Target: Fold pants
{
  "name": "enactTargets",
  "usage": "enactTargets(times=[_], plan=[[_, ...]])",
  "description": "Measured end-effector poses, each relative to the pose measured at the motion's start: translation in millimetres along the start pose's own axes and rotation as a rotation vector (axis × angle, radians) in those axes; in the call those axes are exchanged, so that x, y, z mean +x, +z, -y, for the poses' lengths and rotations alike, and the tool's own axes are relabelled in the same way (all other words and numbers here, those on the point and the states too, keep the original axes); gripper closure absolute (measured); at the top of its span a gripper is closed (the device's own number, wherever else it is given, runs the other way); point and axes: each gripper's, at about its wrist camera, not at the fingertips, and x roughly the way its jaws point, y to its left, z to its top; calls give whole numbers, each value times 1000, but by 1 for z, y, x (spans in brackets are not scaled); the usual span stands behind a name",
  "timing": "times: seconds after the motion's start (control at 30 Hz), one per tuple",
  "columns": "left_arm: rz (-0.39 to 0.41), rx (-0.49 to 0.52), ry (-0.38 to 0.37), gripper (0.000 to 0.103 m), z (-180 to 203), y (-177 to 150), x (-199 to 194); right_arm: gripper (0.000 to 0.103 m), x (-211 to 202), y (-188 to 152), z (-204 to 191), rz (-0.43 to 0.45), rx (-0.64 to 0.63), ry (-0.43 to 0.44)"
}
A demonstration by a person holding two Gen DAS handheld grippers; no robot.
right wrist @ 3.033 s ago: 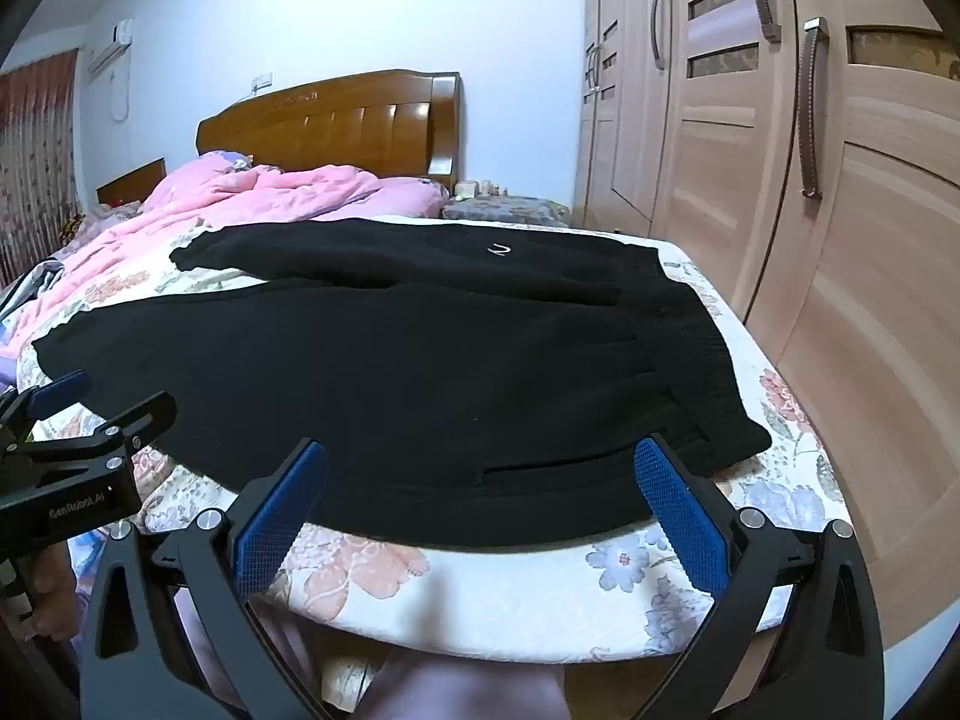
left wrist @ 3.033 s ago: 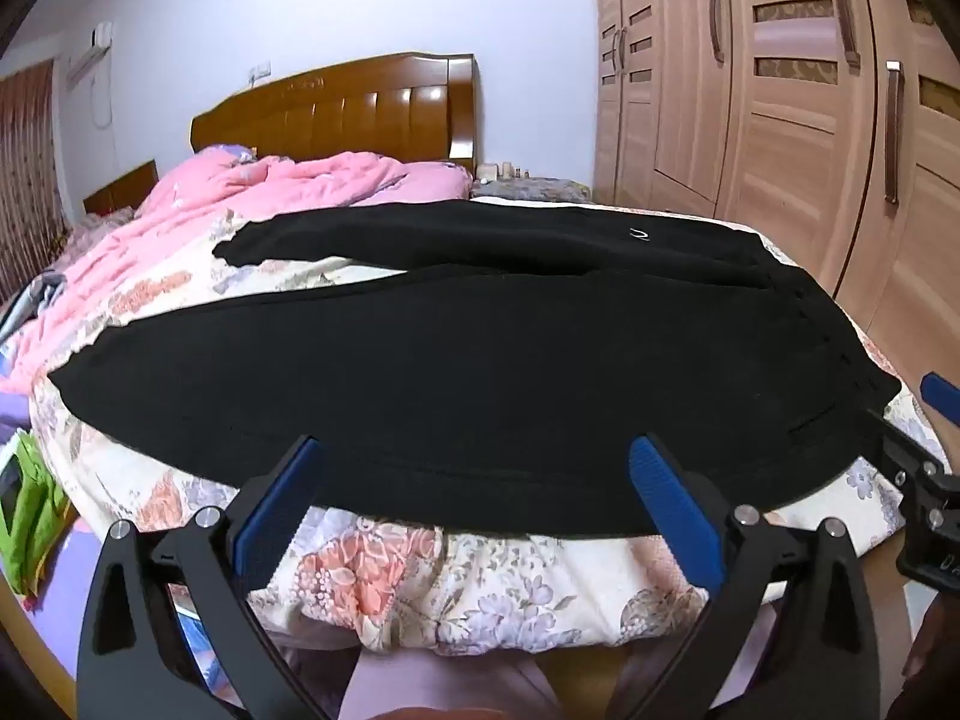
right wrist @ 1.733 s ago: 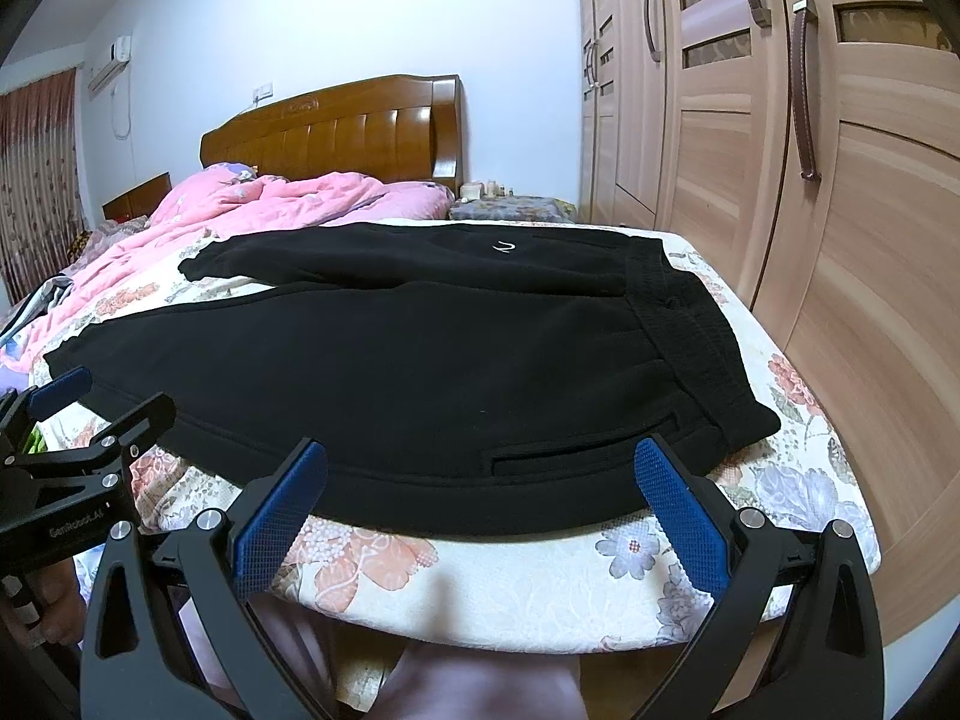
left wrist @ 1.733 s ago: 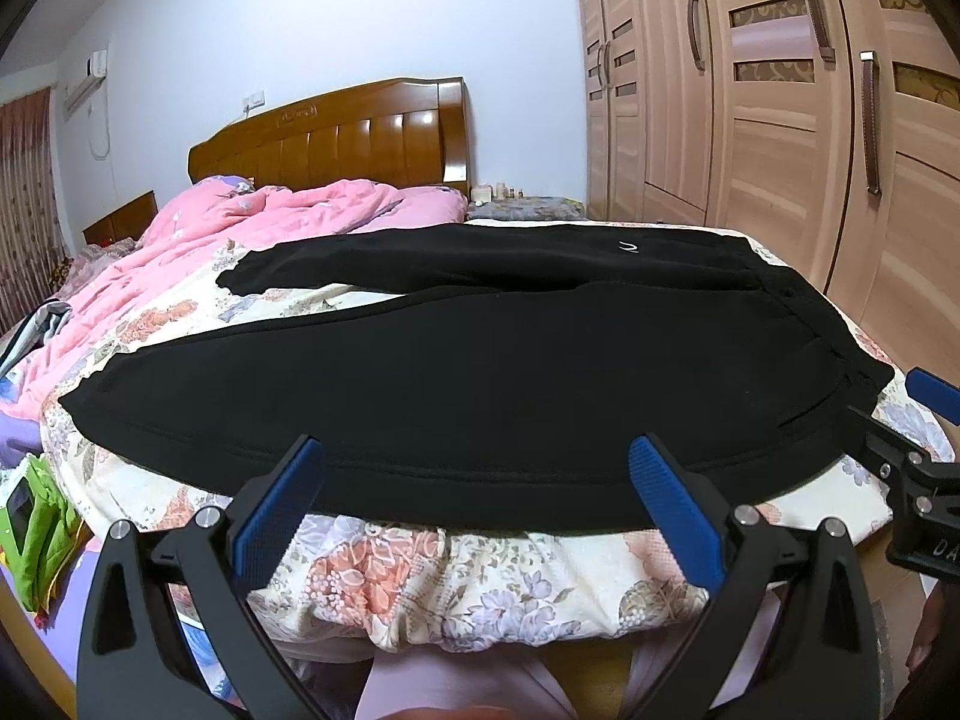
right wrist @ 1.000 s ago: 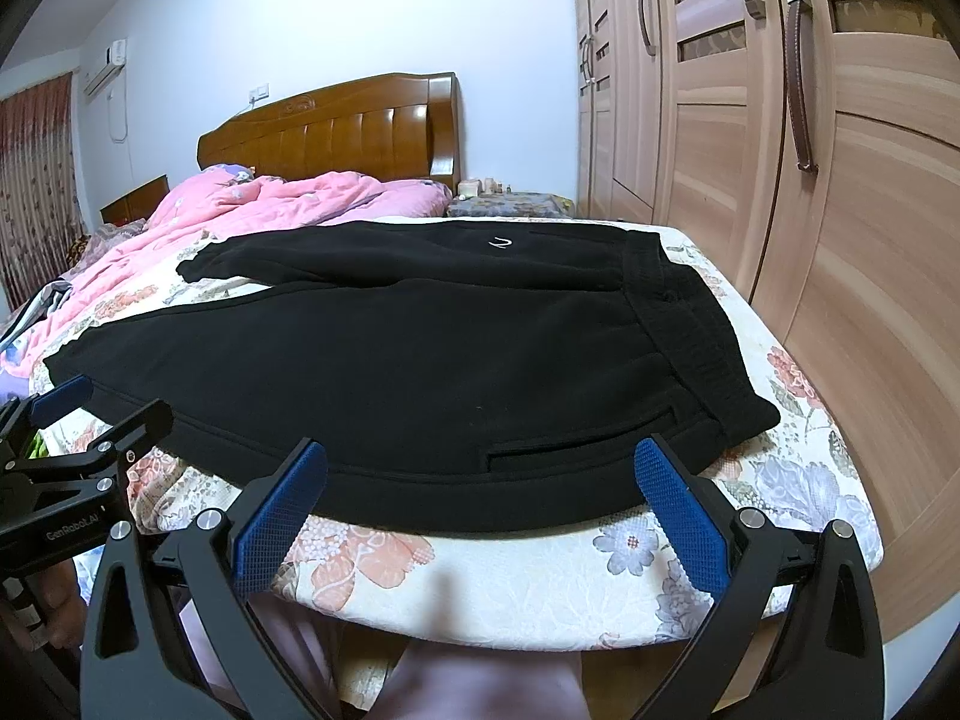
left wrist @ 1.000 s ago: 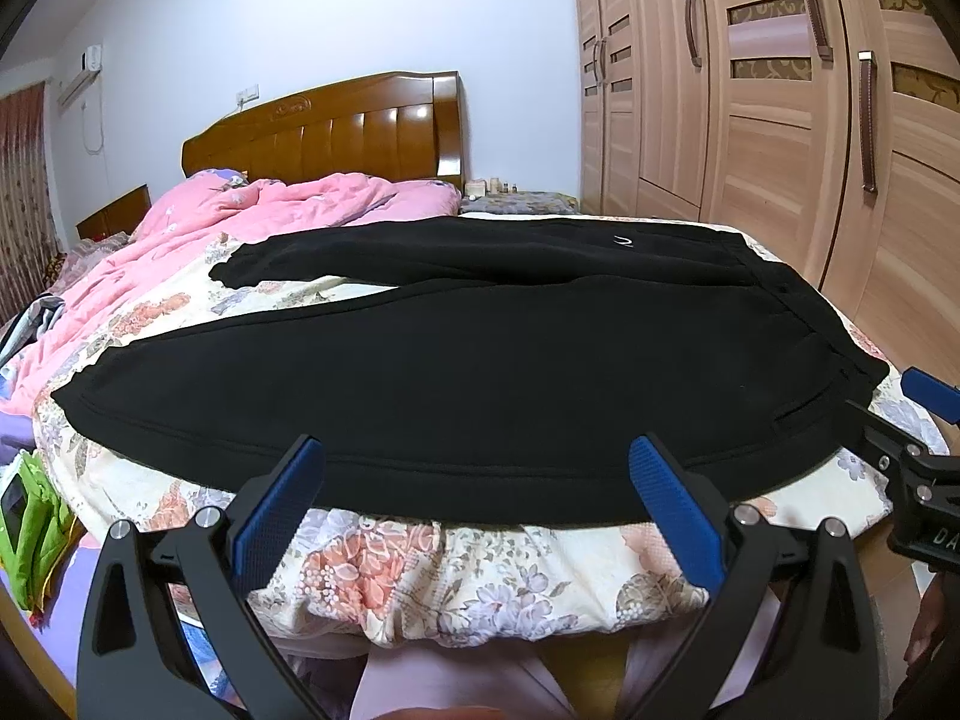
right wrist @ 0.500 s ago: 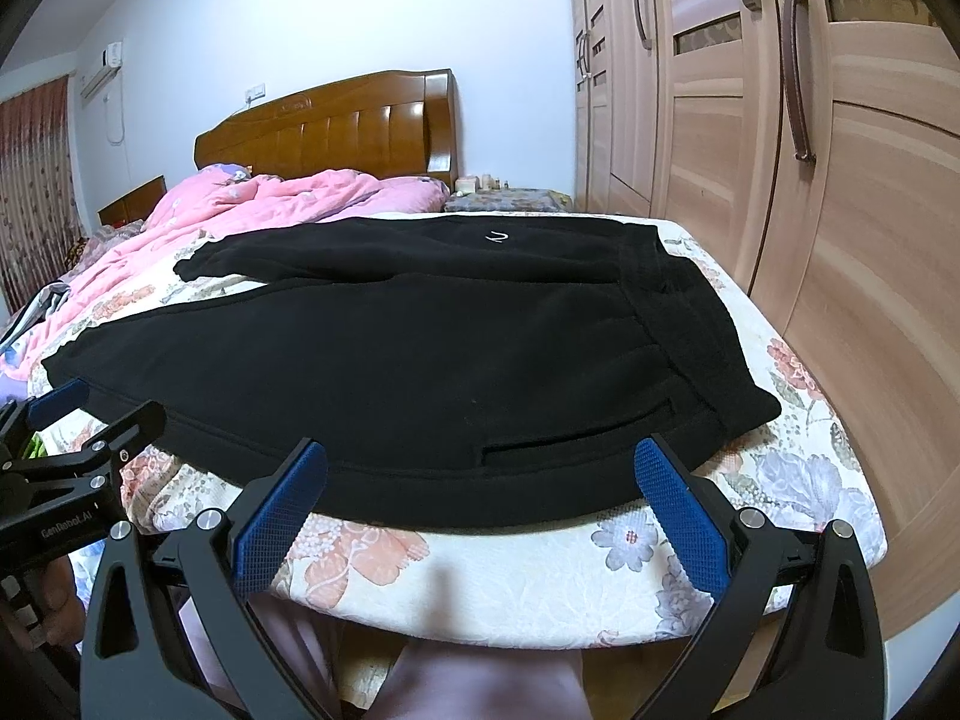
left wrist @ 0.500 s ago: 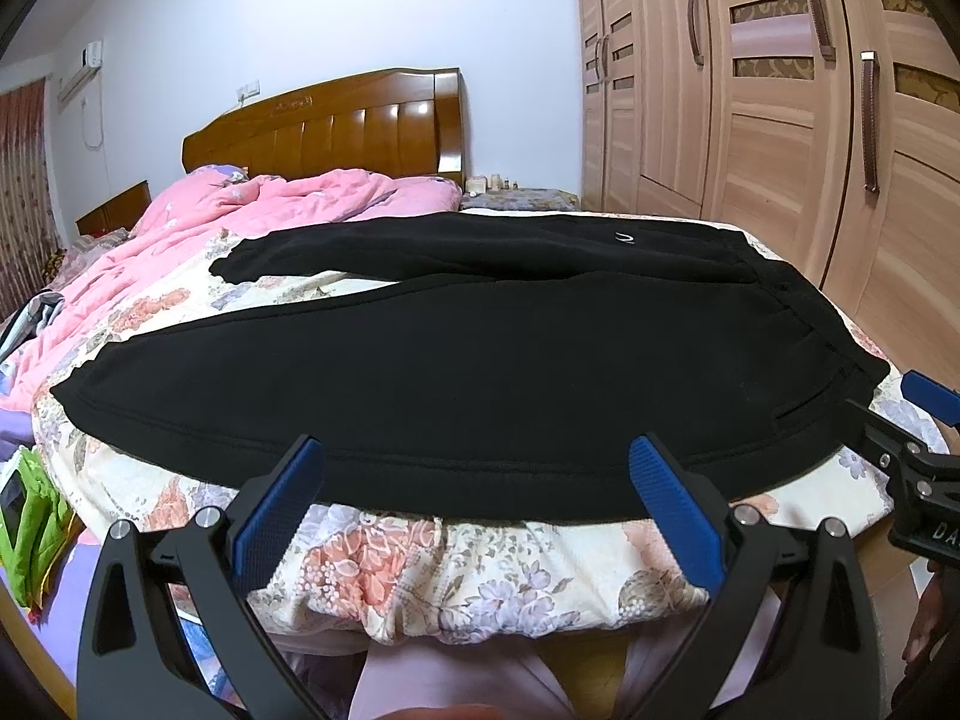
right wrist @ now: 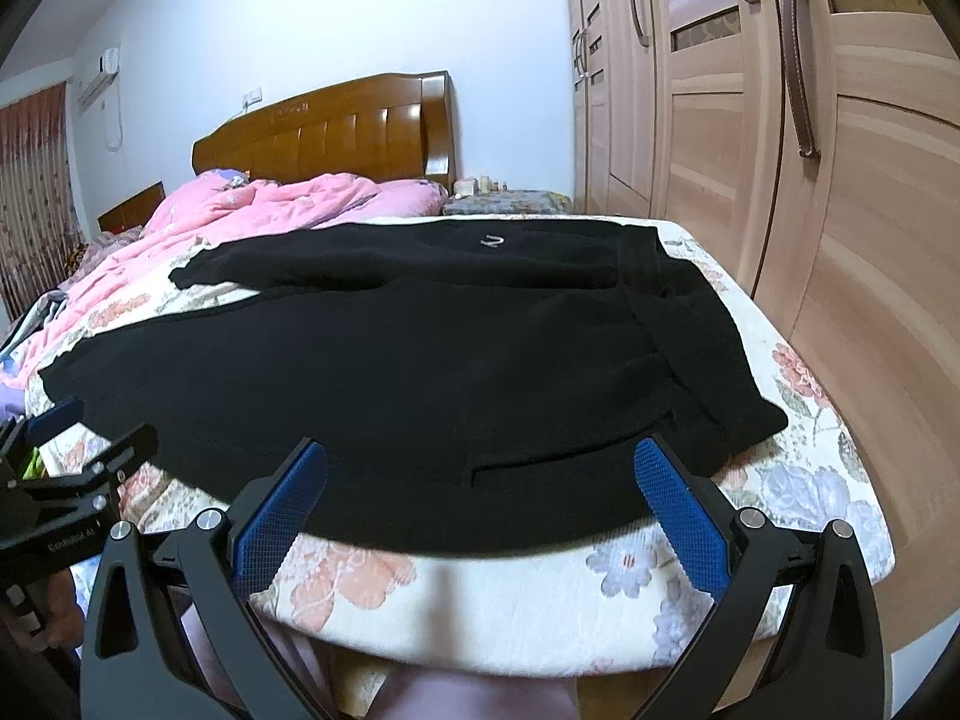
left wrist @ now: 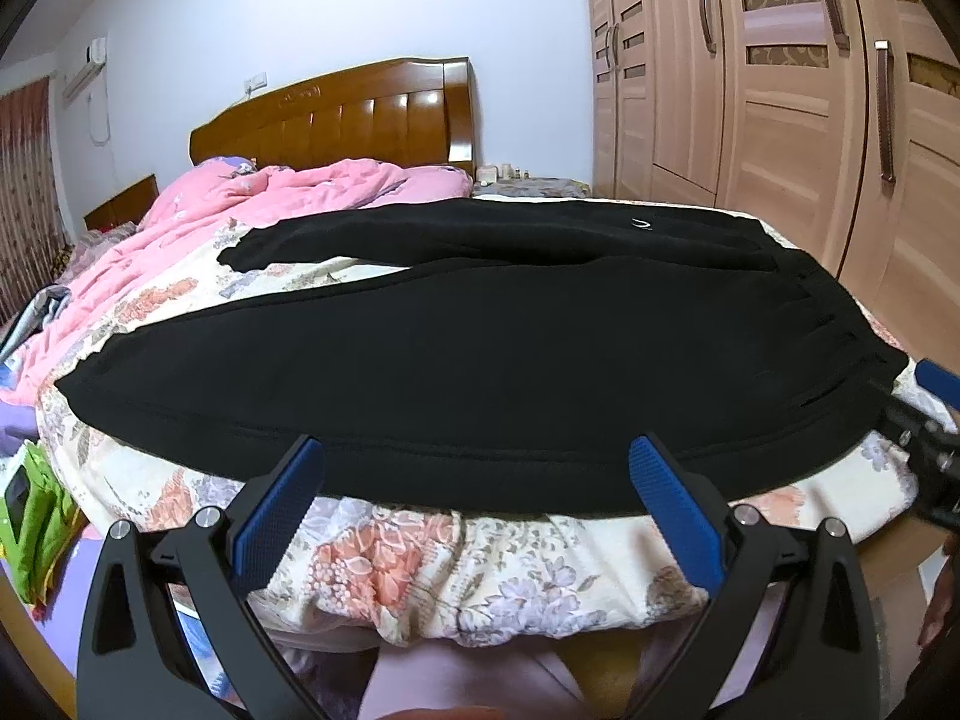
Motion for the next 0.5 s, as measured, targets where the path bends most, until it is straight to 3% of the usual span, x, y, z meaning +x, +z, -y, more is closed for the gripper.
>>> enactTargets(times=[0.13,0.27,0.37,0.5], plan=[[-8,26,16,1,2,4,8,4,9,11,4,4,6,6],[-33,90,7,2,6,18,23,4,31,43,13,-14,-27,28],[-25,147,37,1,3,51,38,4,59,89,30,-26,-45,31],[-42,165,7,2,-13,114,73,4,127,156,61,-58,-62,20]])
